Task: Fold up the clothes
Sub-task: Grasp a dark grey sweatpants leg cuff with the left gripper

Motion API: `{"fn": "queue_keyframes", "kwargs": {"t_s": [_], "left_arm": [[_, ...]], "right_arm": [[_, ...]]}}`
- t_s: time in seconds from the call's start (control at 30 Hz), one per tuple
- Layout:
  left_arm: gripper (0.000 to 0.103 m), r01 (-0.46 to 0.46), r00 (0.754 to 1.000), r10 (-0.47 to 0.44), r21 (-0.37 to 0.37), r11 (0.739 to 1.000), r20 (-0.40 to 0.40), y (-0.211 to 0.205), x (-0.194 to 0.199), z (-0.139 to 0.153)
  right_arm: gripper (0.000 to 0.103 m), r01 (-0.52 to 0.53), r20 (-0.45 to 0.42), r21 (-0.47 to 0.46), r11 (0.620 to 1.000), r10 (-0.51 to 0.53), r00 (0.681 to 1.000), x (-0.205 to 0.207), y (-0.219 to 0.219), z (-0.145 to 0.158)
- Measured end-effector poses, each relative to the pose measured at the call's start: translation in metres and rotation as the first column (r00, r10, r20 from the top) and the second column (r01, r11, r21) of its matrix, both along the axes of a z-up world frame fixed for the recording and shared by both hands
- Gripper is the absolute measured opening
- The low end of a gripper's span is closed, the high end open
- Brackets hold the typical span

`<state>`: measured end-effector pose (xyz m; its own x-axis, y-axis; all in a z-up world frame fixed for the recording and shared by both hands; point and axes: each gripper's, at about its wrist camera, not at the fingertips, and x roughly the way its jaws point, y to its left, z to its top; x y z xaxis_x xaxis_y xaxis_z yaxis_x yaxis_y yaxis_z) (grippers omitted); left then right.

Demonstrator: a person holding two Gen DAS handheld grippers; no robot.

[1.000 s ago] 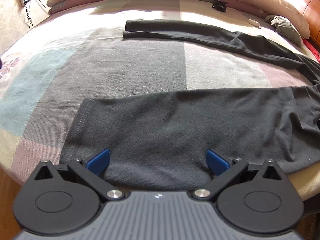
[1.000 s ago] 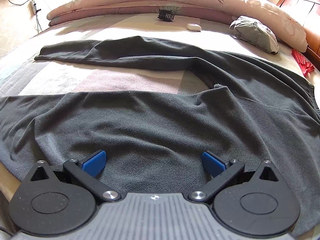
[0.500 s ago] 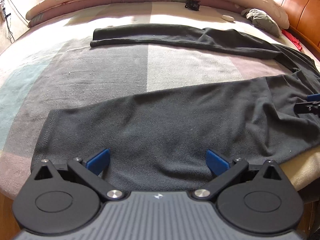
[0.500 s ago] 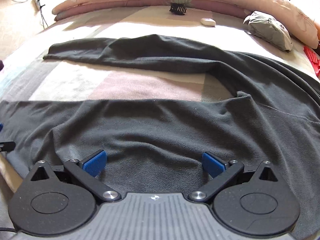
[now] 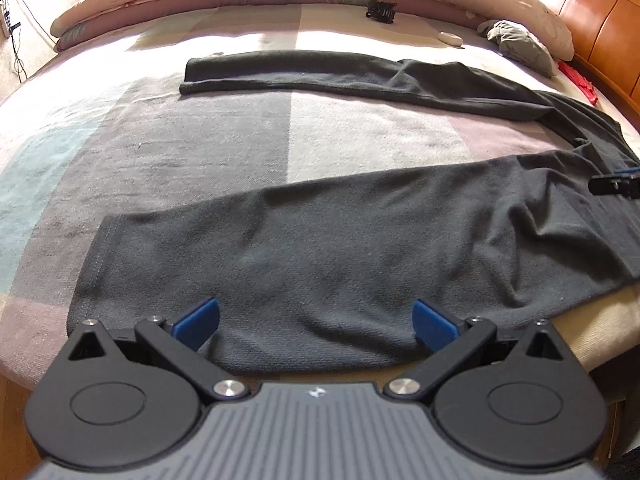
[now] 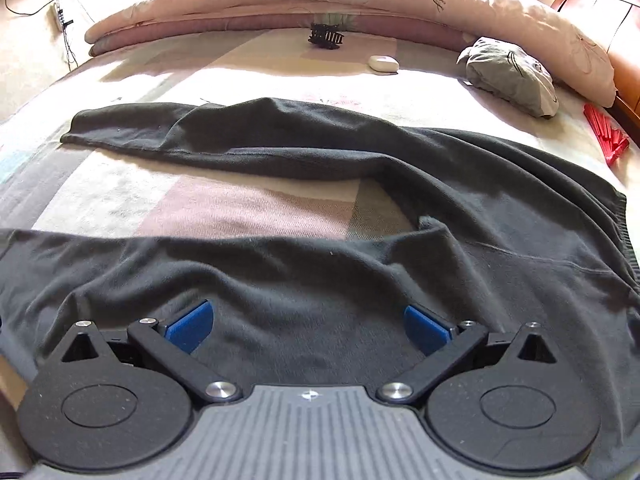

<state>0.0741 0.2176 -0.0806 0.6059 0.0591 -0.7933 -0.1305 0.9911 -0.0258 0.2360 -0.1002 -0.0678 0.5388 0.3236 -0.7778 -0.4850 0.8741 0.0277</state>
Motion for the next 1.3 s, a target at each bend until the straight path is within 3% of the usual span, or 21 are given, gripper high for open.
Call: {"fn": "queue_keyframes", "kwargs": {"t_s": [0.2,0.4,0.5,0.57,0.63,0.9,1.03,1.17,1.3], "left_arm": [[0.102,0.146,0.988,-0.144,-0.034,0.989,0.054,-0.042,0.022,0.023],[0.102,0.296,0.955,-0.295,-0.064,0.953,0.036,-0.113,0.053,0.012],[0.102,0.296,0.953,-0.301,-0.113,0.948,-0.029,-0.126,0.058,-0.011],[0.102,0.308,0.95,-0.311,-0.076,0.948,-0.02,-0.131,0.052,-0.015],[0.102,0.314,0.948,-0.317,-0.086,0.946,-0.034,-0.128,0.053,-0.01],[0.102,0.17,0.984,-0.161,-0.159,0.972,0.069,-0.072,0.087,0.021],[0.1,0.085,0.988,-0.052,-0.235,0.968,0.144,-0.034,0.111,0.028],[0.096,-0.006,0.982,0.082,-0.402,0.915,0.172,0.018,0.133,0.019],[0.096,-0.102,0.963,0.221,-0.545,0.832,0.157,0.069,0.15,-0.001]], "right_arm": [[0.103,0.051,-0.016,-0.031,0.998,-0.052,0.999,-0.015,-0.046,-0.011],[0.103,0.118,-0.015,-0.011,0.993,-0.118,0.993,-0.009,-0.066,-0.022],[0.103,0.151,-0.015,0.0,0.989,-0.151,0.988,-0.005,-0.075,-0.028],[0.103,0.173,-0.015,0.007,0.985,-0.172,0.985,-0.003,-0.082,-0.032],[0.103,0.183,-0.014,0.012,0.983,-0.183,0.983,-0.002,-0.086,-0.034],[0.103,0.159,-0.006,0.017,0.987,-0.159,0.987,-0.006,-0.09,-0.033],[0.103,0.179,-0.035,0.024,0.984,-0.178,0.983,-0.001,-0.09,-0.031],[0.103,0.219,-0.04,0.102,0.97,-0.215,0.976,0.003,-0.095,-0.021],[0.103,0.201,-0.006,0.185,0.962,-0.203,0.979,0.01,-0.09,-0.001]]}}
